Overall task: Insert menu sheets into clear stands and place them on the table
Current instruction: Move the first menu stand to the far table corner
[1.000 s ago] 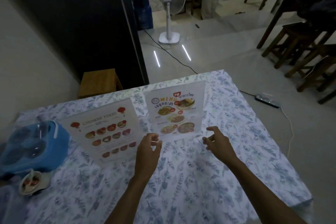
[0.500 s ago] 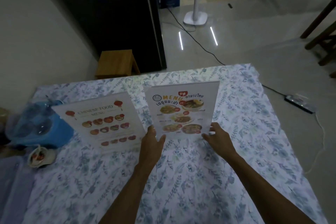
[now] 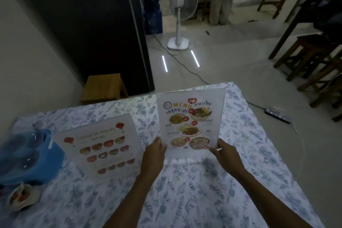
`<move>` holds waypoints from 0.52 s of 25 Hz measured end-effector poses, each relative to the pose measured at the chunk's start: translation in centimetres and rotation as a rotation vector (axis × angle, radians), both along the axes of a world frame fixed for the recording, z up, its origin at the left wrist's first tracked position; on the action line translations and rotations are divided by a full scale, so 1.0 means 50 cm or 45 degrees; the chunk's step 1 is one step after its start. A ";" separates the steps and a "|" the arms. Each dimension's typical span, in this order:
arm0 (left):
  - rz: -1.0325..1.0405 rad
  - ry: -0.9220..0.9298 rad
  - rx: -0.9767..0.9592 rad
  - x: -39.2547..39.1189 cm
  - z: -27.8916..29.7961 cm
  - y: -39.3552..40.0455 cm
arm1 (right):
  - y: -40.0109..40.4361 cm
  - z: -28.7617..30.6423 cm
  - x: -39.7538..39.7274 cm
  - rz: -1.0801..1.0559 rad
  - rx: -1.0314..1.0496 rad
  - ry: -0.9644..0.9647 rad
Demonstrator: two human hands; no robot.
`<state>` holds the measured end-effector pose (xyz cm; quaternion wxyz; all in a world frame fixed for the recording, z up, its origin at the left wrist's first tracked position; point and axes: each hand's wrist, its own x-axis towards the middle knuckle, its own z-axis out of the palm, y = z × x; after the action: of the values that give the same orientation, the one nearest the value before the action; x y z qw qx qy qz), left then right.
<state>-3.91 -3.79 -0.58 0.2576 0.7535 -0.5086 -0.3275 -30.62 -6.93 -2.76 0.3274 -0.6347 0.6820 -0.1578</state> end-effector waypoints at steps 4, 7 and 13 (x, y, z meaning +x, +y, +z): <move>-0.131 0.006 -0.096 -0.054 0.046 -0.059 | -0.024 0.038 -0.066 -0.070 -0.059 0.031; -0.227 -0.026 -0.140 -0.111 0.070 -0.116 | -0.075 0.056 -0.129 -0.110 -0.107 0.090; -0.282 -0.115 -0.090 -0.219 0.082 -0.279 | -0.243 0.079 -0.253 -0.073 -0.221 0.131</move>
<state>-14.85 -17.74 3.51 0.2231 0.6971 -0.6110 -0.3014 -43.25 -19.07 1.20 0.2308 -0.6481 0.6996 -0.1929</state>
